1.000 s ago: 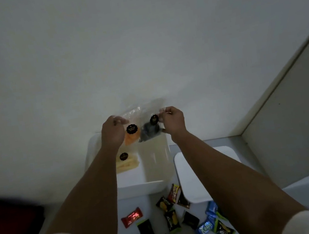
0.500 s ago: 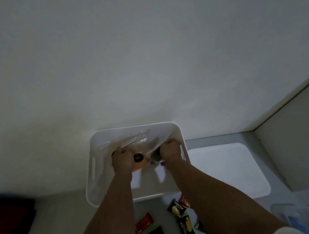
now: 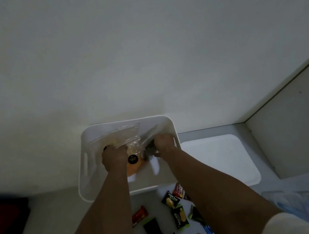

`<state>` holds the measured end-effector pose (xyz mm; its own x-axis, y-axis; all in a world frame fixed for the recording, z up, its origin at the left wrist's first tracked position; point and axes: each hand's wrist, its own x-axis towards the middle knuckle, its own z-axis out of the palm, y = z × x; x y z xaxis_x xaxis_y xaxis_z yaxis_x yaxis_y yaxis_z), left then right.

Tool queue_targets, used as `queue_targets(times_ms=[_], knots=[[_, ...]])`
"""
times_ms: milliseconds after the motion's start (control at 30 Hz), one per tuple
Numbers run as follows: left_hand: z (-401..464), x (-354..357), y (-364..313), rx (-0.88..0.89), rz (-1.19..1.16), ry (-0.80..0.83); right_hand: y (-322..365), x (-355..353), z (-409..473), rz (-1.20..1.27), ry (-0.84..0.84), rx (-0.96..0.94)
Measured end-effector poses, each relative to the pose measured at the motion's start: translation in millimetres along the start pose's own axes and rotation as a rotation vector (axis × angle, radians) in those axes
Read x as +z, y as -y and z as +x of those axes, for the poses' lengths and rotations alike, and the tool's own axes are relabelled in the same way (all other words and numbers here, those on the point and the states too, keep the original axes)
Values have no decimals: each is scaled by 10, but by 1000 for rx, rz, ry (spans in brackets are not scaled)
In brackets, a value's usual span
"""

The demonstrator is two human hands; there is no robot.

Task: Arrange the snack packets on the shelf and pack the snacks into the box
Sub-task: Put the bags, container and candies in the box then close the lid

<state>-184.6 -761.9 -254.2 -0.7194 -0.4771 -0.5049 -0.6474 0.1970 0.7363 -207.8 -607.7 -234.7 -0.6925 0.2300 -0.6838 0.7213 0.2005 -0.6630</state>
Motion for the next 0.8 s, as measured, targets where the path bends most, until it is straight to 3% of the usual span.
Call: queue_targets(times_ms=[133,300,433,633,800], knots=[[-211,-154,-73,28,109,-25,22,-213,-339,45,-5,-71],[-726,-245,-295,84,60,-128,-3,-635,-745,3,50,-201],[-1408,-1,-575,246,84,-164,-248,-1130,-956,85,-8,-315],[-2267,703,-623,552,170,-18,-853,-2056,-1087,108,-58,-352],[-2983,1553,-350,576,286,100,-1588,-3020,-1022,-16,-70,-319]])
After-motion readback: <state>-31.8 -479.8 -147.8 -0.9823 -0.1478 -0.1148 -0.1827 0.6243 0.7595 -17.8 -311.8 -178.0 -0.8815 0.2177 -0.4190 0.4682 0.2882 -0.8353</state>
